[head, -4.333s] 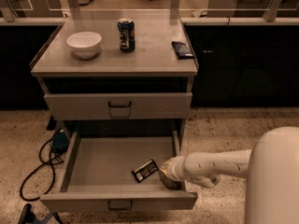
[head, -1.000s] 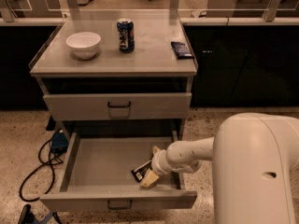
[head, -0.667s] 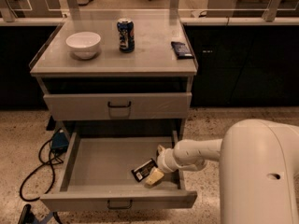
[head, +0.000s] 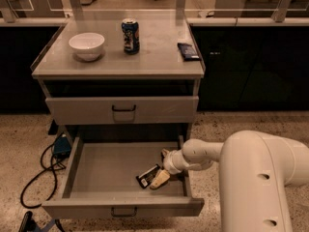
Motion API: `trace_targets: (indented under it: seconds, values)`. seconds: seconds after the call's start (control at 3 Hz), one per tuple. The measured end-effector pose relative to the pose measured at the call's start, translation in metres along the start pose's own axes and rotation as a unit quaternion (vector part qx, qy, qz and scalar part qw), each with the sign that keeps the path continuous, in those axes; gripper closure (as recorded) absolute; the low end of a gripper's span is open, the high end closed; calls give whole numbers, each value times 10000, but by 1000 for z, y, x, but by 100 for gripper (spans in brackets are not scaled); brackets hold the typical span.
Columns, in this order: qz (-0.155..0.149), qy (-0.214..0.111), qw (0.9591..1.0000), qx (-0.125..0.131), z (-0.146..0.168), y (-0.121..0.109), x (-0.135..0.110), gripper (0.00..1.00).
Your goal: Pick rxbar chocolate from middle drawer and place on counter
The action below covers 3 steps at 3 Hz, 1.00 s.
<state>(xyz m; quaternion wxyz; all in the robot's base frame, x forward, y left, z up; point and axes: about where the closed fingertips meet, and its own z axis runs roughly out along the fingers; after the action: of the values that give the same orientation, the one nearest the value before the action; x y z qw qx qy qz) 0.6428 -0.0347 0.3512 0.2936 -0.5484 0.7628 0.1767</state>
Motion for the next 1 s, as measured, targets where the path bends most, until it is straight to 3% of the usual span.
trace_targets:
  seconds: [0.33, 0.67, 1.0]
  values:
    - [-20, -61, 9994, -348, 22, 9, -1, 0]
    - [-17, -69, 9993, -368, 23, 10, -1, 0]
    - [-17, -69, 9993, -368, 23, 10, -1, 19]
